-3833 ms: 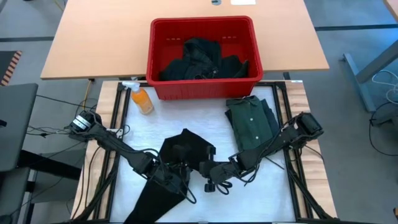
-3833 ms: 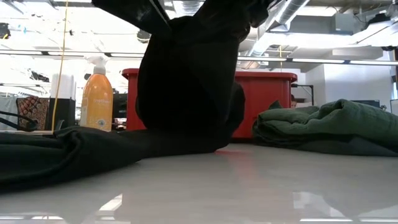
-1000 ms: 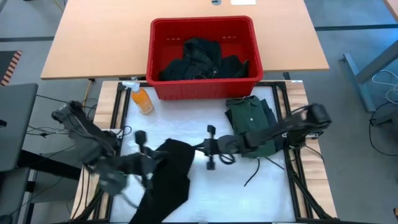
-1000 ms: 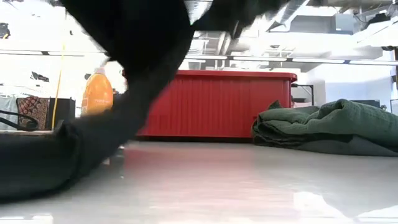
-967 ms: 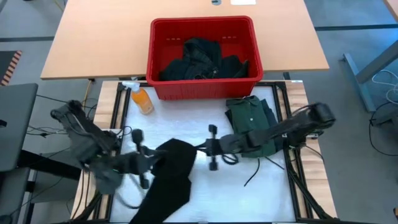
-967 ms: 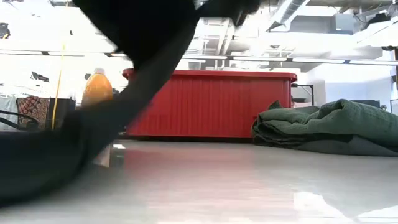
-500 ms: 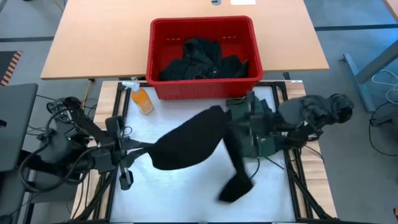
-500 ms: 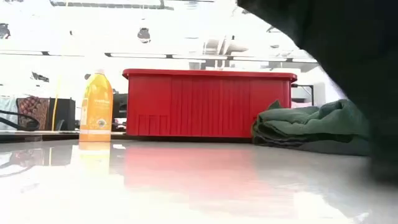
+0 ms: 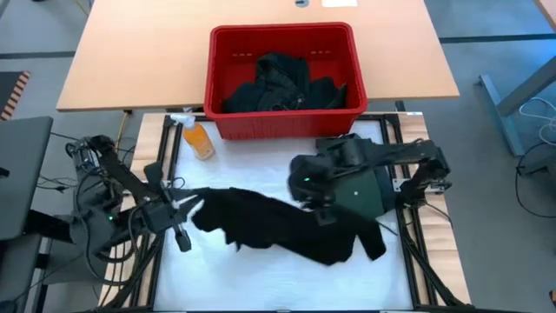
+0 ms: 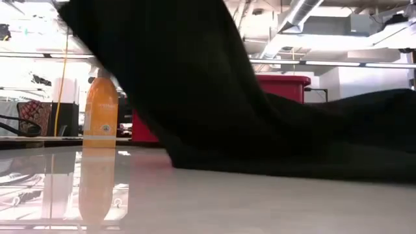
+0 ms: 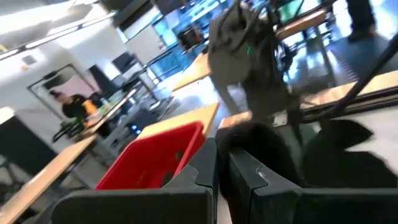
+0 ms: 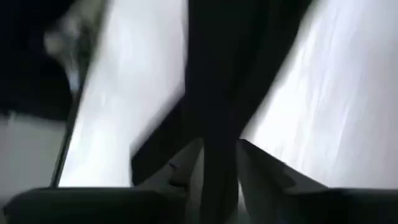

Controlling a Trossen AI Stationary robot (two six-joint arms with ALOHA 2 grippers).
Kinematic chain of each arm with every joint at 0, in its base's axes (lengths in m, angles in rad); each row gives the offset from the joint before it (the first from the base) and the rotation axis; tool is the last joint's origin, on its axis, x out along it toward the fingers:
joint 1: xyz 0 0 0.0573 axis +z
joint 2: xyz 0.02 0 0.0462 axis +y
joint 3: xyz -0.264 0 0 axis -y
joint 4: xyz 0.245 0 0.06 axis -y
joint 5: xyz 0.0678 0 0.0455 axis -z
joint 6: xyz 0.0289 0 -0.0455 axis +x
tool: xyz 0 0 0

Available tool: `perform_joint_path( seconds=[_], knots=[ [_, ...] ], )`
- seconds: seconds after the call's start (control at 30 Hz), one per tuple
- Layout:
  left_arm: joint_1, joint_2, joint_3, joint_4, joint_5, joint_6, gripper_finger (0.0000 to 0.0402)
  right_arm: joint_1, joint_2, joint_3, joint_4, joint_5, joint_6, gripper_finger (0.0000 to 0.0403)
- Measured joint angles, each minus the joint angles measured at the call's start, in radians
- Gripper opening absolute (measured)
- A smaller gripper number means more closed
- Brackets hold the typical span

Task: Fold laundry
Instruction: Fold the black shirt

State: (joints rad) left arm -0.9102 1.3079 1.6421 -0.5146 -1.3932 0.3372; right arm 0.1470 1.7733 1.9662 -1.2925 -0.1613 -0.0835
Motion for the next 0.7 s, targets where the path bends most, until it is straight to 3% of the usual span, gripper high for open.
perform_joint_path(
  seconds=[0.07,0.17,0.3,0.37,0.53,0.63,0.7],
  knots=[
    [-0.01,-0.006,0.0,-0.047,-0.017,-0.041,0.0,0.016,-0.002,-0.017,-0.096,0.0,0.056,0.0137],
    [-0.022,-0.008,0.0,-0.127,-0.028,-0.111,0.0,0.078,-0.037,-0.112,-0.045,0.021,0.139,0.0155],
    [-0.039,-0.009,0.0,-0.325,-0.018,-0.29,0.0,0.209,-0.208,-0.381,0.078,0.146,0.313,0.0158],
    [-0.041,-0.009,0.0,-0.47,0.03,-0.443,0.0,0.284,-0.291,-0.573,0.194,0.195,0.432,0.0156],
    [-0.02,-0.008,-0.01,-0.813,0.14,-0.835,0.0,0.44,-0.415,-1.004,0.726,0.218,0.708,0.015],
    [-0.004,-0.005,-0.011,-0.936,0.151,-0.976,0.0,0.535,-0.389,-1.139,1.017,0.228,0.728,0.0148],
    [0.005,-0.005,-0.011,-0.978,0.151,-1.029,0.0,0.577,-0.337,-1.171,1.025,0.236,0.73,0.0146]
  ],
)
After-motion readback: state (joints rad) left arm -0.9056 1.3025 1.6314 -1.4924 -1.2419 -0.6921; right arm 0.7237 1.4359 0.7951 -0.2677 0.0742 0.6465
